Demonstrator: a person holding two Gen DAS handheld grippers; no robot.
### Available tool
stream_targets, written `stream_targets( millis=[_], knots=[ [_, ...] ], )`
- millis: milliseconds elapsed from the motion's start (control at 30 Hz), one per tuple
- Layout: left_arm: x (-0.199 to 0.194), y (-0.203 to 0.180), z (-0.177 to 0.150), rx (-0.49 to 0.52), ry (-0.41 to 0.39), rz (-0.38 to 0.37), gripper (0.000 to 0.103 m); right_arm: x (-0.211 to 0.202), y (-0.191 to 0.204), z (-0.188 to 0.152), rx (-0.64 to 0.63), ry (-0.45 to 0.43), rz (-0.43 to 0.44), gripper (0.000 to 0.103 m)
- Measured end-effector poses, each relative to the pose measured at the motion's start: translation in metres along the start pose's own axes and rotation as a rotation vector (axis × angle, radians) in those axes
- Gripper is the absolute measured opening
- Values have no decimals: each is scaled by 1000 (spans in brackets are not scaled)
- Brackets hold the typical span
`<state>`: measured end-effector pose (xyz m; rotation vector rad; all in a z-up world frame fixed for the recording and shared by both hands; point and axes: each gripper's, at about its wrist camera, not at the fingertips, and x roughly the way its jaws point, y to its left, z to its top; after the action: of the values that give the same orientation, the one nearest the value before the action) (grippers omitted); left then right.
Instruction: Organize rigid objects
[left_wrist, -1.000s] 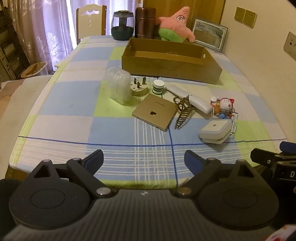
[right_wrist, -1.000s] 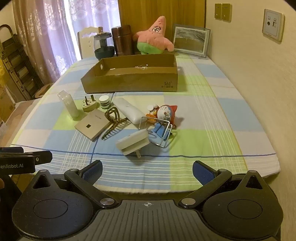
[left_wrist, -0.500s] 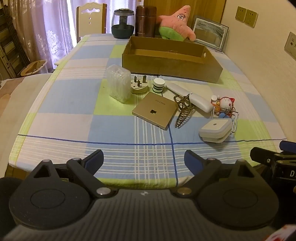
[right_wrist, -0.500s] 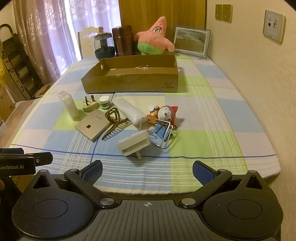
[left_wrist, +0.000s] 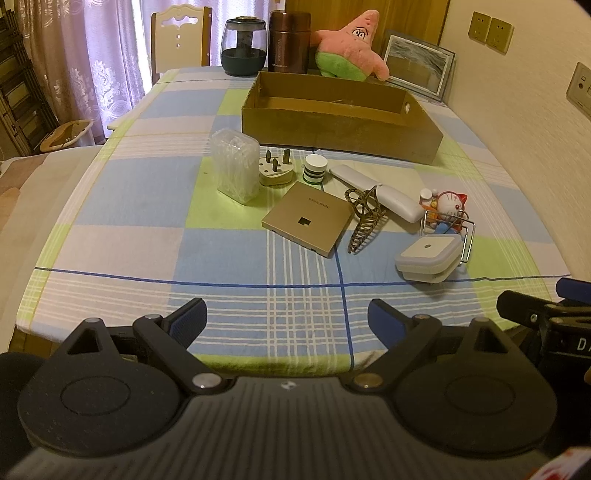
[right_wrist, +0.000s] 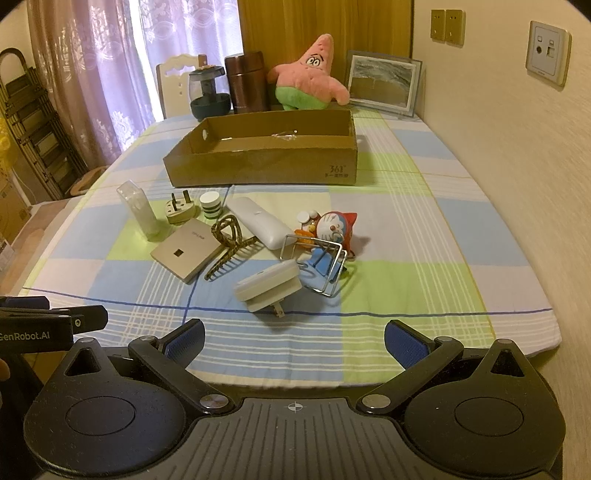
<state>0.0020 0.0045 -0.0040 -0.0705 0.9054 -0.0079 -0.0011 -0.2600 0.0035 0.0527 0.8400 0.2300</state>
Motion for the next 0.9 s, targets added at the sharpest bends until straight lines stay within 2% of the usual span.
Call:
stream_targets(
  millis=[900],
  knots=[
    [2,1,-2,-4,5,-5,92,8,5,-2,-5,3,-1,101]
  ],
)
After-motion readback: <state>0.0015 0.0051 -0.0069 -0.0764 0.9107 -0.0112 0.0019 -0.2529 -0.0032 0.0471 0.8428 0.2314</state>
